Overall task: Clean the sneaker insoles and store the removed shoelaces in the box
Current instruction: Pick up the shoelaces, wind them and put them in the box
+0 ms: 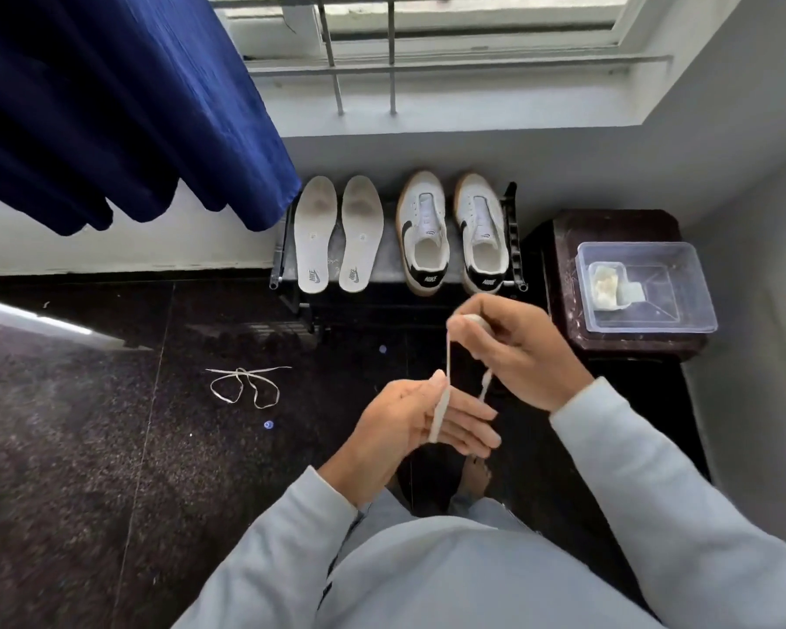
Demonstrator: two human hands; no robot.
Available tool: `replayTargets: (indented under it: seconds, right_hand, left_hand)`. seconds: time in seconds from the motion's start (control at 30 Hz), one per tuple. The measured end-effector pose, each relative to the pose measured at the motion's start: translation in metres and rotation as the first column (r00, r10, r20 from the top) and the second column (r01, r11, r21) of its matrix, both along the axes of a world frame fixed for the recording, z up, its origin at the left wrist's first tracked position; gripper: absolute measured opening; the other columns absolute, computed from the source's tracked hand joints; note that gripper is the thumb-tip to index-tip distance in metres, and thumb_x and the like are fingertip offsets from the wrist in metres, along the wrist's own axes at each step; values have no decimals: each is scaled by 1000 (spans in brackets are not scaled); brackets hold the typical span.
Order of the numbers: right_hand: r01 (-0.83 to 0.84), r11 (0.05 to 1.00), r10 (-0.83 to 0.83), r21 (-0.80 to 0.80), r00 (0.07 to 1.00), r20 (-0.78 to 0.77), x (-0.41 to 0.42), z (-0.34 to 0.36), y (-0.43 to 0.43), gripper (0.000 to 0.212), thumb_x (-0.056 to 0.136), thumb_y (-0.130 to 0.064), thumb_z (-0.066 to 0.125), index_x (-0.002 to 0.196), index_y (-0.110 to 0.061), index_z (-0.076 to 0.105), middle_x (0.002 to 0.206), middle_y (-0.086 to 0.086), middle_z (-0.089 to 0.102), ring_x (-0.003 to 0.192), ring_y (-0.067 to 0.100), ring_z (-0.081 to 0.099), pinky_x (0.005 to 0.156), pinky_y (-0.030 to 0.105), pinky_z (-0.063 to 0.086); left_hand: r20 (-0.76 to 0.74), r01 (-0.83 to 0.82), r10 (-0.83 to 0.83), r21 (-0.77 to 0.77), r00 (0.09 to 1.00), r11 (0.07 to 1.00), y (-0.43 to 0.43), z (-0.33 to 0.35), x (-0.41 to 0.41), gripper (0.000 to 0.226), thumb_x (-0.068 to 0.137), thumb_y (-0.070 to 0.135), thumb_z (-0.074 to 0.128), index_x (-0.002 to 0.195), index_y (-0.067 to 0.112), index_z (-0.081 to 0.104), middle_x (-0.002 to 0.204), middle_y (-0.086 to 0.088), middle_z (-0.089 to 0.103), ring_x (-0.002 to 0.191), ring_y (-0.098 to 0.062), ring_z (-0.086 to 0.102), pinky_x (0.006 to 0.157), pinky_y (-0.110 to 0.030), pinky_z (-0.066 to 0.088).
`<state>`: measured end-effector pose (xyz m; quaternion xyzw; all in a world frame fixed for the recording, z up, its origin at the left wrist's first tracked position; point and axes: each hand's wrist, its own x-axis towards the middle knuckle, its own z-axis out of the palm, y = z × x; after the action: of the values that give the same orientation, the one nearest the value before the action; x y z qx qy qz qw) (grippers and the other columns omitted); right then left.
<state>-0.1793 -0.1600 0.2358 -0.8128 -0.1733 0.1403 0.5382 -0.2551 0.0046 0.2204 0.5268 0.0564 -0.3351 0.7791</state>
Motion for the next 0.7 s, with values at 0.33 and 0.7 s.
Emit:
replayTargets:
  seconds: [0.33, 0.7]
  right_hand:
    - [-361, 885, 361, -296, 931, -56, -66, -38, -36, 28, 103, -32, 47, 86, -18, 63, 68, -19, 52, 62, 2, 52, 64, 19, 42]
    - [-204, 959, 167, -198, 968, -188, -3, -51, -56, 18, 98, -27, 56, 86, -17, 65, 75, 10, 64, 66, 6, 56, 64, 18, 47]
  left_hand:
    - [68, -346, 340, 162, 938, 924, -34, -16, 3, 50, 108, 32, 27, 126, 4, 65, 118, -17, 75, 113, -25, 72, 98, -30, 57]
    - [23, -187, 186, 25, 982, 982, -71, -6, -15, 56, 102, 38, 31, 100, 10, 79, 82, -13, 78, 75, -24, 75, 71, -28, 60]
